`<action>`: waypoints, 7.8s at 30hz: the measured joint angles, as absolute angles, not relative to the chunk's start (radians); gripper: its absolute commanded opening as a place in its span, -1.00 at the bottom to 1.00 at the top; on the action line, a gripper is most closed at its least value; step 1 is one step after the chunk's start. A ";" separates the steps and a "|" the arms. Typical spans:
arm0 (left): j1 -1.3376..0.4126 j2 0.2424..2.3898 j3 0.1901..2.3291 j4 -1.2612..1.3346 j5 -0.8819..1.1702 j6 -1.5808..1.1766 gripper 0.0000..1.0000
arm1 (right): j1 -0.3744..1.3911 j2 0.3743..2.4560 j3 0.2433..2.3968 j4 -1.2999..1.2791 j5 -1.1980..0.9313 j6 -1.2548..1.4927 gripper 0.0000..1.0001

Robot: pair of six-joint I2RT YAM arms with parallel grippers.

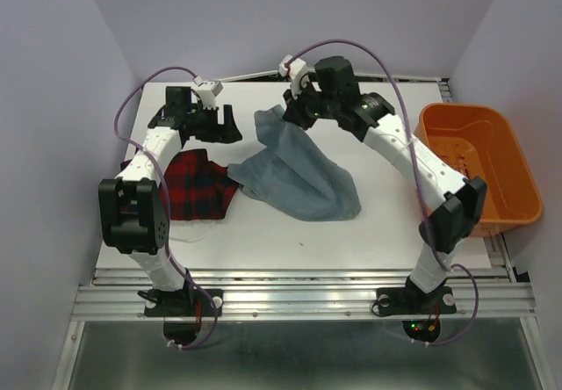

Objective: Fold and stack the skirts
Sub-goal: Flatten the skirt out

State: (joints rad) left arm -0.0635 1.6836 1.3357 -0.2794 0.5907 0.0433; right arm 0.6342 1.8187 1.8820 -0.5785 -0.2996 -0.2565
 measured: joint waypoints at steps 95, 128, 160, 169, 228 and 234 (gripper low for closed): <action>-0.410 1.785 2.001 -0.467 0.097 0.401 -1.00 | 0.626 0.801 0.929 -0.238 0.117 -0.371 -0.99; -0.430 2.304 2.446 -0.381 -0.213 0.559 -1.00 | 0.127 1.624 1.443 0.152 -0.158 -0.338 -0.99; -0.474 1.599 0.914 -0.184 0.324 0.704 -0.95 | 0.083 1.131 0.663 -0.134 -0.754 -1.045 -0.87; -0.476 1.461 0.974 -0.364 0.343 0.873 0.22 | 0.086 0.764 0.503 -0.544 -0.835 -1.458 1.00; -0.384 2.276 1.934 -0.485 0.294 0.313 0.16 | 0.402 1.617 1.157 -0.639 -0.446 -0.323 0.02; -0.394 1.995 1.682 -0.477 0.312 0.344 0.09 | 0.363 1.613 1.150 -0.609 -0.312 -0.445 0.00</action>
State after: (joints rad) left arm -0.3943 1.9953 1.6825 -0.4770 0.3119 0.3443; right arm 0.3630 1.6135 1.1503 -0.6086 -0.3119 -0.4454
